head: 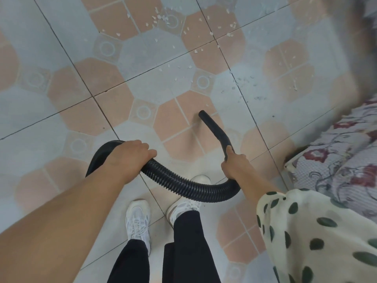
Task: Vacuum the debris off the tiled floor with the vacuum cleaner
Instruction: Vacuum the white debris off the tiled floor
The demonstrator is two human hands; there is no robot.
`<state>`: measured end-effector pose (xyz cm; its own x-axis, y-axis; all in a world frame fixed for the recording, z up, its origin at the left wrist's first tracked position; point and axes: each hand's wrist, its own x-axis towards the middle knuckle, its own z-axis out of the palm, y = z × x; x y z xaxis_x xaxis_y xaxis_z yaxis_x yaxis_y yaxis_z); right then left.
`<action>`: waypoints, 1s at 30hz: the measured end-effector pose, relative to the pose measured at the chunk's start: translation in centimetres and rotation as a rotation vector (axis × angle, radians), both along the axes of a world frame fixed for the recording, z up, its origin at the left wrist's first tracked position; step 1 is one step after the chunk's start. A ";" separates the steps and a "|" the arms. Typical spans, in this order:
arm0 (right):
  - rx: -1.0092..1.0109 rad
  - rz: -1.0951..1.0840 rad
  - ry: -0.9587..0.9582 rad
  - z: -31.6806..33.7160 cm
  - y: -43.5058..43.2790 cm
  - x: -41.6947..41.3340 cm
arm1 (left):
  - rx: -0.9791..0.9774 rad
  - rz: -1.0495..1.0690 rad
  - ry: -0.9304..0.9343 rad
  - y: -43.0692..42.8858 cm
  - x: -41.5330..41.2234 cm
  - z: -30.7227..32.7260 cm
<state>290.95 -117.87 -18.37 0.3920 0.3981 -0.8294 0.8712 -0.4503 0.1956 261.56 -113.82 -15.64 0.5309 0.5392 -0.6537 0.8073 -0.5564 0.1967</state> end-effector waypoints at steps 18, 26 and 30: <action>0.087 -0.062 0.072 -1.3 5.5 7.4 | 0.069 -0.062 0.049 6.2 7.6 0.8; 0.026 -0.166 -0.041 -0.5 4.9 13.9 | 0.059 -0.100 0.009 9.0 14.4 0.0; -0.006 -0.171 -0.073 -0.8 5.1 16.7 | 0.068 -0.093 0.010 9.4 17.4 -0.4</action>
